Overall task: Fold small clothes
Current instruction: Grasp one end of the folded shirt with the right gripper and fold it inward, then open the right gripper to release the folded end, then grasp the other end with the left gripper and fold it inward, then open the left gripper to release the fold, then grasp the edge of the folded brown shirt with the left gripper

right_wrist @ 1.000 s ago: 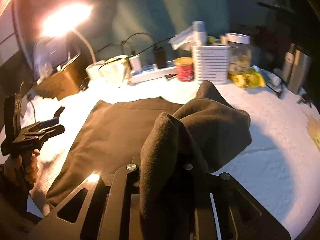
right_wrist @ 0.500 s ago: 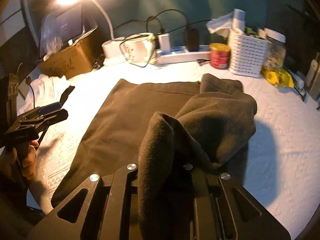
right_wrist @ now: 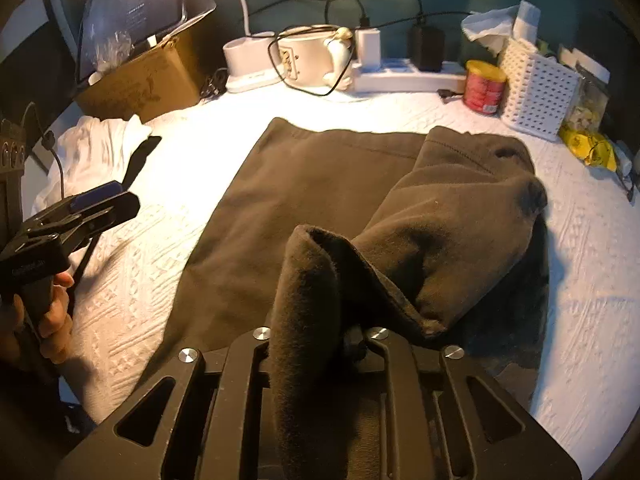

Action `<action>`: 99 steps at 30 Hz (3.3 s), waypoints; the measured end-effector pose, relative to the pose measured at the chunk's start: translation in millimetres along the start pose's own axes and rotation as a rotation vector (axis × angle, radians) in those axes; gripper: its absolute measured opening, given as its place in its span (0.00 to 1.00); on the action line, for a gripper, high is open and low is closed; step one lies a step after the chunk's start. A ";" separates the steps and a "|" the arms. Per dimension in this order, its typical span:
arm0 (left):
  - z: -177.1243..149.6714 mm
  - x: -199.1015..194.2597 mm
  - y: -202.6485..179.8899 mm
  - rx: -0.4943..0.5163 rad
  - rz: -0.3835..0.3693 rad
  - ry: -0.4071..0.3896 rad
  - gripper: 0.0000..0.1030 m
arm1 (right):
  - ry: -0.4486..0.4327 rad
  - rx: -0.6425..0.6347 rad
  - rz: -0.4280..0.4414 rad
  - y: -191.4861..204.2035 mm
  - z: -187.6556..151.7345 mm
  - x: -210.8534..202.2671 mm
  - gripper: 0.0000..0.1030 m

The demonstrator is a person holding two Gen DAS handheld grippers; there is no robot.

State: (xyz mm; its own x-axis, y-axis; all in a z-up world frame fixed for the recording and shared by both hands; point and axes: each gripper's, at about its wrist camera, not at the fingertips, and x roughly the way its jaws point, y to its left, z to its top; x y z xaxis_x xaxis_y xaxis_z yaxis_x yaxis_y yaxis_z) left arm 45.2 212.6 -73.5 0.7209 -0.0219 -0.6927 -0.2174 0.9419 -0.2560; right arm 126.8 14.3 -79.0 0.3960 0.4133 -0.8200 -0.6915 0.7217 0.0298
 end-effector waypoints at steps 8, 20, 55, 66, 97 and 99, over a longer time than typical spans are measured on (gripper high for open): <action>-1.0 -11.5 0.3 -0.012 0.013 -0.004 0.86 | 0.078 -0.023 0.245 35.4 -2.9 -5.8 0.63; -3.9 -15.1 -44.7 0.018 -0.090 0.038 0.86 | -0.057 -0.072 0.304 33.2 -16.2 -71.7 0.63; -86.3 -13.0 -124.5 0.158 -0.140 0.266 0.07 | -0.152 0.070 0.198 -74.6 -104.5 -87.8 0.34; -95.2 -31.0 -125.3 0.135 -0.099 0.335 0.23 | -0.114 0.117 0.046 -89.9 -99.2 -77.1 0.34; -4.8 40.6 -179.6 0.352 -0.028 0.252 0.57 | -0.120 0.182 0.013 -146.9 -76.3 -73.4 0.34; -1.8 47.0 -182.8 0.366 -0.027 0.256 0.57 | -0.119 0.184 0.012 -150.3 -72.8 -71.4 0.34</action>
State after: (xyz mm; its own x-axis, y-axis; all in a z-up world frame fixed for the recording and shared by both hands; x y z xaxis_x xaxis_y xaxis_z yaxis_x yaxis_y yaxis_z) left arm 117.7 38.8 -60.4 0.5273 -0.0872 -0.8452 0.0802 0.9954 -0.0527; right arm 158.4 -164.1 -66.5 0.4640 0.4772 -0.7463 -0.5792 0.8009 0.1520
